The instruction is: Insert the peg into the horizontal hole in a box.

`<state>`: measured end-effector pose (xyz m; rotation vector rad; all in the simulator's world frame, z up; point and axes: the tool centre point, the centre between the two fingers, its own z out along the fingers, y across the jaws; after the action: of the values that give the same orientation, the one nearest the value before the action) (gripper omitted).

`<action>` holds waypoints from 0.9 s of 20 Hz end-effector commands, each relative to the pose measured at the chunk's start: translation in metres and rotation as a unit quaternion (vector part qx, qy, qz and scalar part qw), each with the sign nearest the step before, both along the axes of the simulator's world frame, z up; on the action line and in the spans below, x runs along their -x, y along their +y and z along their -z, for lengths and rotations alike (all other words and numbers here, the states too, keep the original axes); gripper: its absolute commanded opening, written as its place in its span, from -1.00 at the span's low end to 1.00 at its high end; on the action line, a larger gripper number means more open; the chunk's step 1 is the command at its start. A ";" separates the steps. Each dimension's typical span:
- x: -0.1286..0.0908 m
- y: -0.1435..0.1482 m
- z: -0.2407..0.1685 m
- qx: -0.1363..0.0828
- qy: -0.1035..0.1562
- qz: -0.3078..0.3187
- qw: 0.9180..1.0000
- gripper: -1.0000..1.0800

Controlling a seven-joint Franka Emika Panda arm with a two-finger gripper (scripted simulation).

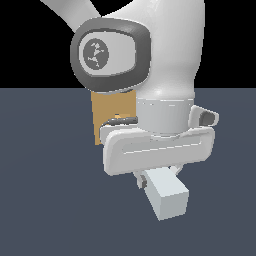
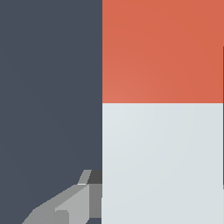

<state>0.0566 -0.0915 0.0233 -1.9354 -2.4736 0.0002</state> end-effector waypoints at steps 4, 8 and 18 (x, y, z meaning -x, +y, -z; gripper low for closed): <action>0.001 0.002 -0.001 0.000 0.000 0.000 1.000 -1.00; 0.005 0.009 -0.008 0.000 0.000 -0.002 1.000 -1.00; 0.025 0.049 -0.043 0.000 0.000 -0.008 1.000 -1.00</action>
<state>0.0335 -0.0483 0.0585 -1.9162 -2.4842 0.0045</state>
